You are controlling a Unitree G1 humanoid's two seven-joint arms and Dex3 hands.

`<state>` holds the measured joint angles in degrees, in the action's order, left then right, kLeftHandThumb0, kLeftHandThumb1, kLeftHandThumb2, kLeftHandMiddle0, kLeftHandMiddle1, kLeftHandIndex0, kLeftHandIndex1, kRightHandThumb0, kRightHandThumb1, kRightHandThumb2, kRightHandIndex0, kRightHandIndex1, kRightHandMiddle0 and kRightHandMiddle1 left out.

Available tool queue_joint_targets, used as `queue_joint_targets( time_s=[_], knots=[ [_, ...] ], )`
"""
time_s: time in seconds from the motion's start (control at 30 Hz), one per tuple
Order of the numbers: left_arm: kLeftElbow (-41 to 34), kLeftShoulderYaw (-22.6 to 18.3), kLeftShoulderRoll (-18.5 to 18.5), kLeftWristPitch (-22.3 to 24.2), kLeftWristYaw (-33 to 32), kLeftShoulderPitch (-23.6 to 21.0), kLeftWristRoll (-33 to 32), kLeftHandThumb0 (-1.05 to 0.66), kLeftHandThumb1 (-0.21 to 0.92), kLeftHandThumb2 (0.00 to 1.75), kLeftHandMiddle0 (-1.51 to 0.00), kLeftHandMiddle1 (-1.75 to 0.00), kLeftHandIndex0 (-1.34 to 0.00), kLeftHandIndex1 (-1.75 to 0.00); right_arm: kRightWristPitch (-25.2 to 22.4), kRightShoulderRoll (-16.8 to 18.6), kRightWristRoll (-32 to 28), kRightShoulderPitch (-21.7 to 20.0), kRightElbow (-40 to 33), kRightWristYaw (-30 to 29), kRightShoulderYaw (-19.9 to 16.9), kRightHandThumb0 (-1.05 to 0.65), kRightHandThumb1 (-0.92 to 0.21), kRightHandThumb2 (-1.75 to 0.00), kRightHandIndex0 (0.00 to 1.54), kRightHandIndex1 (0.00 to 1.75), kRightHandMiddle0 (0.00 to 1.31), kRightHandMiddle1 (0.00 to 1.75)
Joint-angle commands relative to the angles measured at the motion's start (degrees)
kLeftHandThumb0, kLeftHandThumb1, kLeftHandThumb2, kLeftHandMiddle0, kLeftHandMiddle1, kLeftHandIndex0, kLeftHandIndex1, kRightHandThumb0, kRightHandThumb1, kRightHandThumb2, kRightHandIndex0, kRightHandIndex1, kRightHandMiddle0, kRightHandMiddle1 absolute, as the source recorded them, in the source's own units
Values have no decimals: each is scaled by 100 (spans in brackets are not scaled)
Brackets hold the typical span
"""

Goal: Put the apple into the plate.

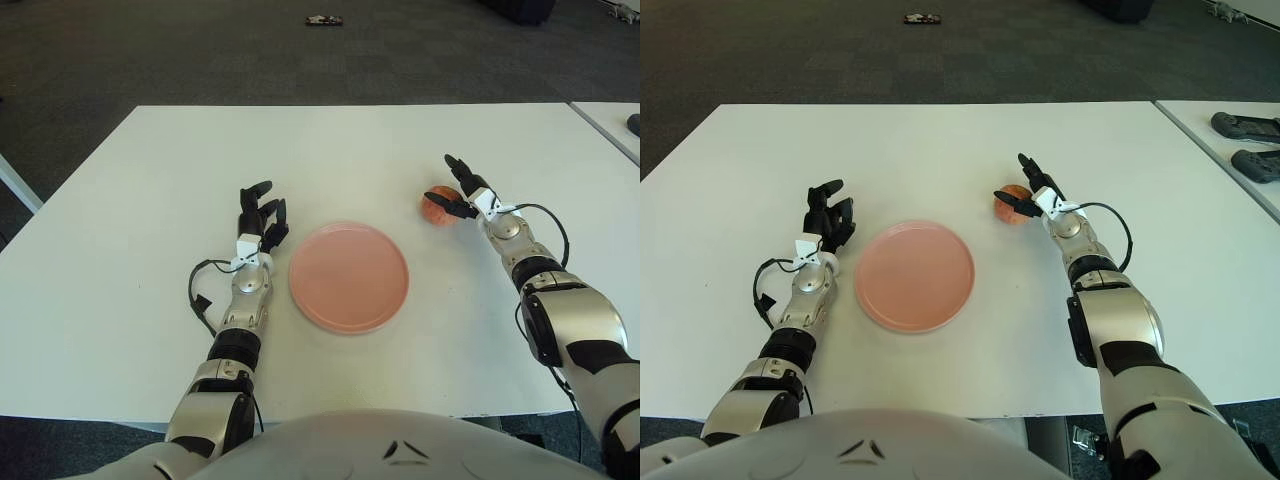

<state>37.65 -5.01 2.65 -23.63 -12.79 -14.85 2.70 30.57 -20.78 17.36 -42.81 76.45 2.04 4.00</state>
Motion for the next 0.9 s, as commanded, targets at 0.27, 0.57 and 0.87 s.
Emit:
queue_joint_targets(
  time_s=[0.27, 0.57, 0.87],
  knots=[
    [129, -16, 8, 216, 16, 214, -34, -75, 92, 52, -31, -79, -7, -122, 101, -74, 83, 153, -64, 261, 157, -105, -89, -18, 0, 0, 0, 0],
    [104, -5, 8, 243, 10, 224, -20, -75, 92, 52, -30, -78, -7, -122, 145, -68, 123, 217, -71, 343, 294, -105, -84, -14, 0, 0, 0, 0],
    [50, 3, 16, 307, 21, 240, -28, -74, 92, 53, -31, -78, -6, -122, 169, -65, 210, 274, -76, 347, 465, -105, -85, -14, 0, 0, 0, 0]
  ],
)
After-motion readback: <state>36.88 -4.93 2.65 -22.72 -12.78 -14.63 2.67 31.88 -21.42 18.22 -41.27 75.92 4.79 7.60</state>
